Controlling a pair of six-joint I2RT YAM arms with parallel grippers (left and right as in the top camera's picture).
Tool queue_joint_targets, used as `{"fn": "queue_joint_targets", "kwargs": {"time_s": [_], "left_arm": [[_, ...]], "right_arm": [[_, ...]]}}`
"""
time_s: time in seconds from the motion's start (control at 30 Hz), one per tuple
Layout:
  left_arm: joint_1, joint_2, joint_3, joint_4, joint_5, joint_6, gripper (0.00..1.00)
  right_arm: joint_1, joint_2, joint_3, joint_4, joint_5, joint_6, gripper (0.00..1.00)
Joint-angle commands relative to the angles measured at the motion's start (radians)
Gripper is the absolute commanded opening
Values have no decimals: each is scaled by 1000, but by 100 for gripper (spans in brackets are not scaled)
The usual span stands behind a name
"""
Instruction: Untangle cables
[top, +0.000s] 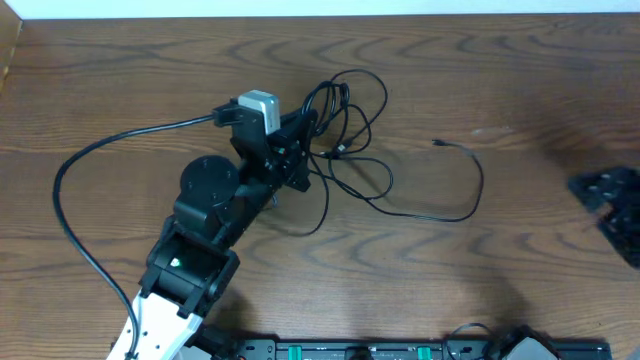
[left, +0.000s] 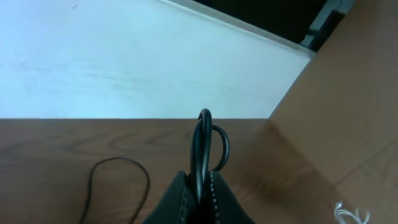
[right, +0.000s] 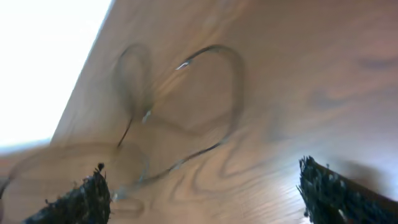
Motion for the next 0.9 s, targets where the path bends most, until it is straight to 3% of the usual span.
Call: {"fn": "queue_joint_targets", "kwargs": {"time_s": [0.0, 0.1, 0.37, 0.5, 0.63, 0.87], "left_arm": [[3, -11, 6, 3, 13, -83, 8], [3, -11, 6, 3, 13, -137, 8], [3, -13, 6, 10, 51, -204, 8], [3, -37, 6, 33, 202, -201, 7], [3, -119, 6, 85, 277, -80, 8], [3, -344, 6, 124, 231, 108, 8]], "right_arm": [[123, 0, -35, 0, -249, -281, 99], [263, 0, -67, 24, -259, -376, 99], [448, 0, -92, 141, -262, -373, 99], [480, 0, -92, 223, -257, -252, 99], [480, 0, -92, 229, -217, -182, 99], [480, 0, -92, 238, -119, -168, 99]]}}
